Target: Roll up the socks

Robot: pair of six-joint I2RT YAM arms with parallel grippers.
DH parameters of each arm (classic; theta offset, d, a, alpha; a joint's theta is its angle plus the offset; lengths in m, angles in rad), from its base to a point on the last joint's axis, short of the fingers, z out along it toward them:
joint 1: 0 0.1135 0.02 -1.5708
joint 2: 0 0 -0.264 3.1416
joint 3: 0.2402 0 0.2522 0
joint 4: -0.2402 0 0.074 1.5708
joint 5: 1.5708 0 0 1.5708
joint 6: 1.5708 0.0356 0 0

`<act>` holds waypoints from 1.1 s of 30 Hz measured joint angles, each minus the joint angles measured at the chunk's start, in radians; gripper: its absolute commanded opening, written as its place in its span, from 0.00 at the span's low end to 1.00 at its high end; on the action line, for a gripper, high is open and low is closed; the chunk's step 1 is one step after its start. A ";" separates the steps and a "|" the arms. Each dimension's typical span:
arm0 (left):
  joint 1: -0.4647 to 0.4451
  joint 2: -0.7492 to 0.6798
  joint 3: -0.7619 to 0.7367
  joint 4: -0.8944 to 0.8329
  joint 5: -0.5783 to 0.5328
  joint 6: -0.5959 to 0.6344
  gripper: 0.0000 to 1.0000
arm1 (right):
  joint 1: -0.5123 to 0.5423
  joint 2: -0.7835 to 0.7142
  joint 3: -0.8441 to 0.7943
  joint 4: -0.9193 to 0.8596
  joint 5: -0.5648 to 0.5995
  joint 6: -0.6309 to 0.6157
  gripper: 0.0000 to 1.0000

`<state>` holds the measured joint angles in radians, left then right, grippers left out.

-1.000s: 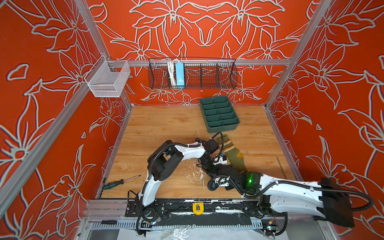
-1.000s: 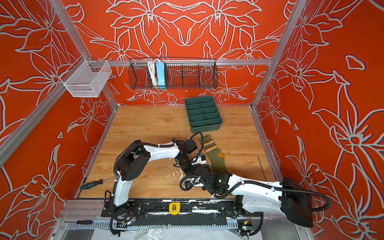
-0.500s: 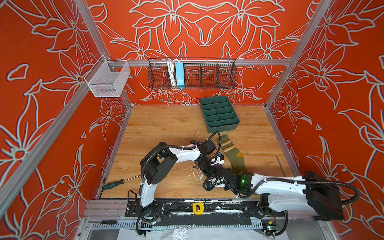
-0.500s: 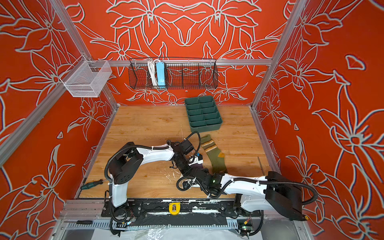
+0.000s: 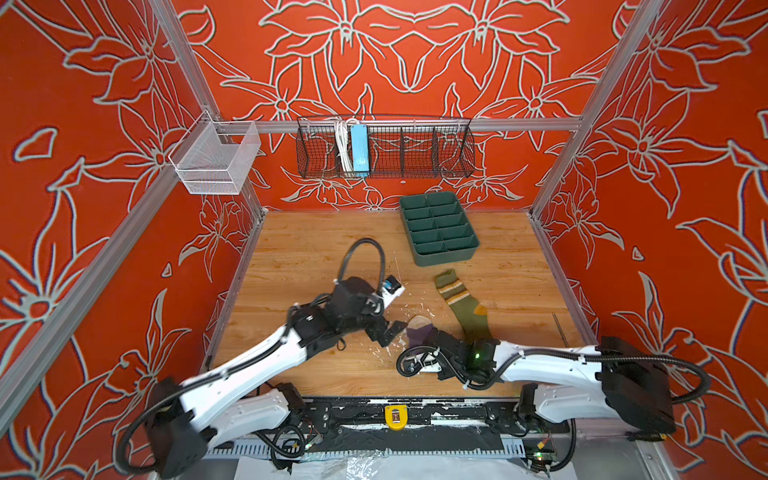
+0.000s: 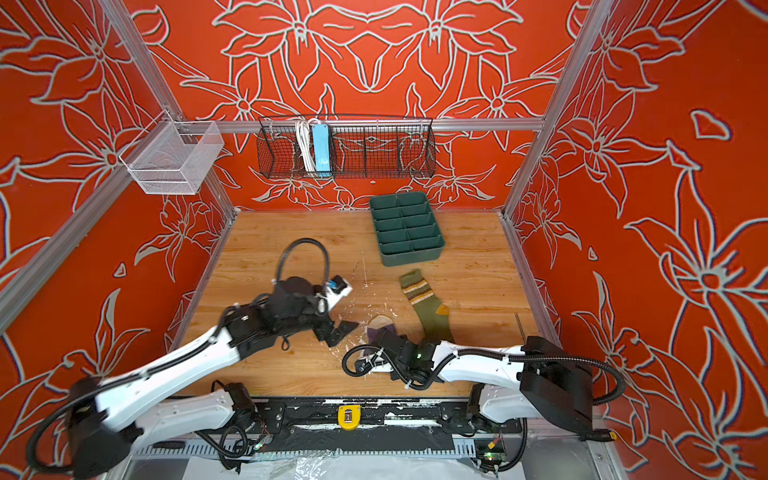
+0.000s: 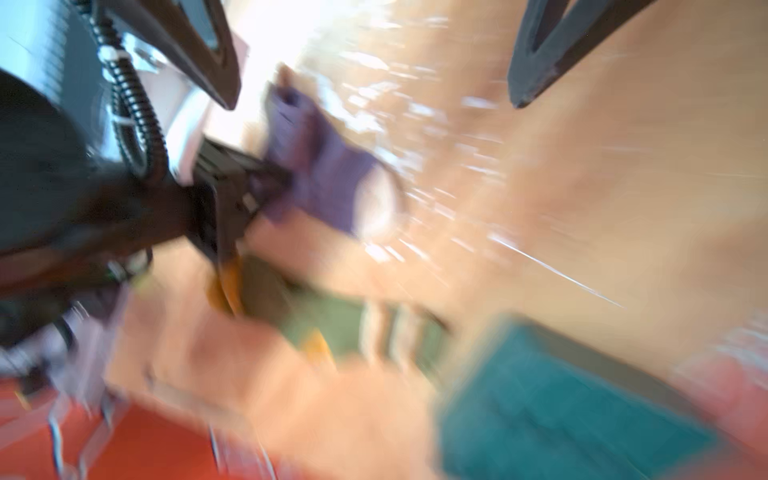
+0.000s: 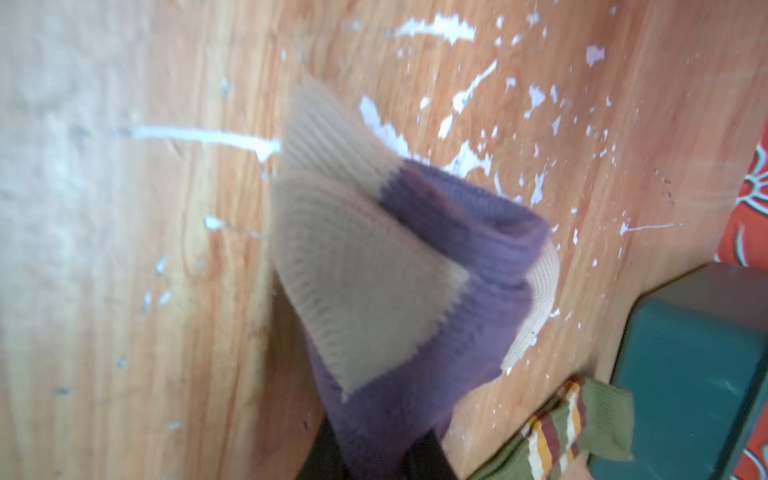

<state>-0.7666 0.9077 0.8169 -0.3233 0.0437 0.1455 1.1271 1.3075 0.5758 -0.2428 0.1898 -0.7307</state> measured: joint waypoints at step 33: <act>-0.143 -0.215 0.029 -0.346 -0.019 0.862 0.99 | -0.188 0.423 0.312 0.083 -0.769 0.484 0.00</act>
<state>-0.9100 0.6926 0.8463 -0.6689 0.0250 1.0077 0.9390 1.7306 0.8879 -0.1596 -0.5789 -0.2466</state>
